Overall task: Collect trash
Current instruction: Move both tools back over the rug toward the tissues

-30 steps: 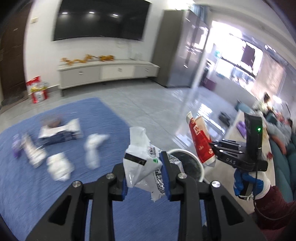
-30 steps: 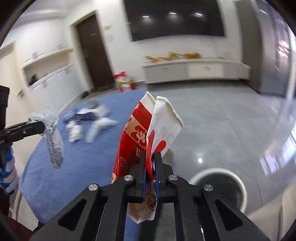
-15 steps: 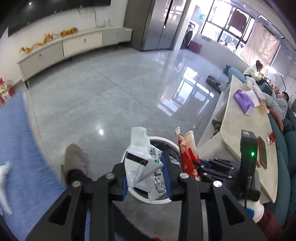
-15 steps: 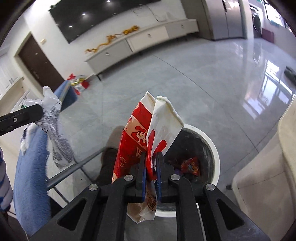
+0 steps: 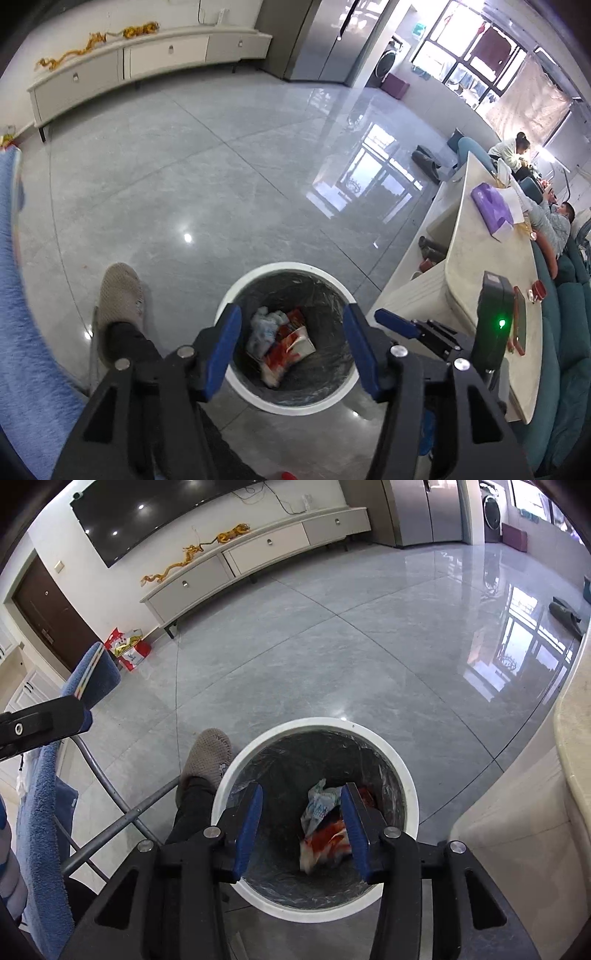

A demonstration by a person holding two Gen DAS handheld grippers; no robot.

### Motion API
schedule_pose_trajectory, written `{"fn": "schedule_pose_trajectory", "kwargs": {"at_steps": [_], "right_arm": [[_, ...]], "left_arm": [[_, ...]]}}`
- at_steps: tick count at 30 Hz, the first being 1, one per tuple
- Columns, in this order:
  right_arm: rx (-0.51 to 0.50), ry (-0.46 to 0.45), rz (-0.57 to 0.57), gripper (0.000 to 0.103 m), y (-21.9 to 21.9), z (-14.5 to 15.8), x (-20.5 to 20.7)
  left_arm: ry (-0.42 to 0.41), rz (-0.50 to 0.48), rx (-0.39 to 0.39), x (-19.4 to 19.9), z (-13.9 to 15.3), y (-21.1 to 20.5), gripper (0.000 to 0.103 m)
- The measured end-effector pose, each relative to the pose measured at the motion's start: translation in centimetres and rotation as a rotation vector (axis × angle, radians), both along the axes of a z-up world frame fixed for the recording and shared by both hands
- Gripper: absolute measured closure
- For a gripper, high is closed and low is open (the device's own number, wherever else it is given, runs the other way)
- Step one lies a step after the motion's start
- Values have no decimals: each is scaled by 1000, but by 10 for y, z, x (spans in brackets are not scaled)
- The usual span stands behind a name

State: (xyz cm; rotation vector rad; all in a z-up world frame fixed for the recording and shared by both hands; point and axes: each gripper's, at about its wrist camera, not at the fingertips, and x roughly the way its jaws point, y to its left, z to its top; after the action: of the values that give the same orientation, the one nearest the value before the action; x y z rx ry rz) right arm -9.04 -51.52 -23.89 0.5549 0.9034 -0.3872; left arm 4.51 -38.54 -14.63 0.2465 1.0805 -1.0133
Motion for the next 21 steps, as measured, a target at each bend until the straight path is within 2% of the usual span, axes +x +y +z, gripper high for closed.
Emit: {"fn": "schedule_pose_trajectory", "kwargs": {"at_steps": [4, 7, 13, 21], "right_arm": [[-34, -26, 10, 58, 13, 21, 1], [-77, -56, 40, 57, 29, 44, 2], [-164, -146, 110, 55, 70, 100, 10], [-284, -281, 240, 46, 144, 174, 25]], "left_arm": [[-60, 40, -53, -3, 23, 28, 47], [-148, 83, -78, -8, 42, 57, 47], [-318, 165, -67, -21, 80, 115, 47], [-455, 355, -87, -30, 116, 210, 47]]}}
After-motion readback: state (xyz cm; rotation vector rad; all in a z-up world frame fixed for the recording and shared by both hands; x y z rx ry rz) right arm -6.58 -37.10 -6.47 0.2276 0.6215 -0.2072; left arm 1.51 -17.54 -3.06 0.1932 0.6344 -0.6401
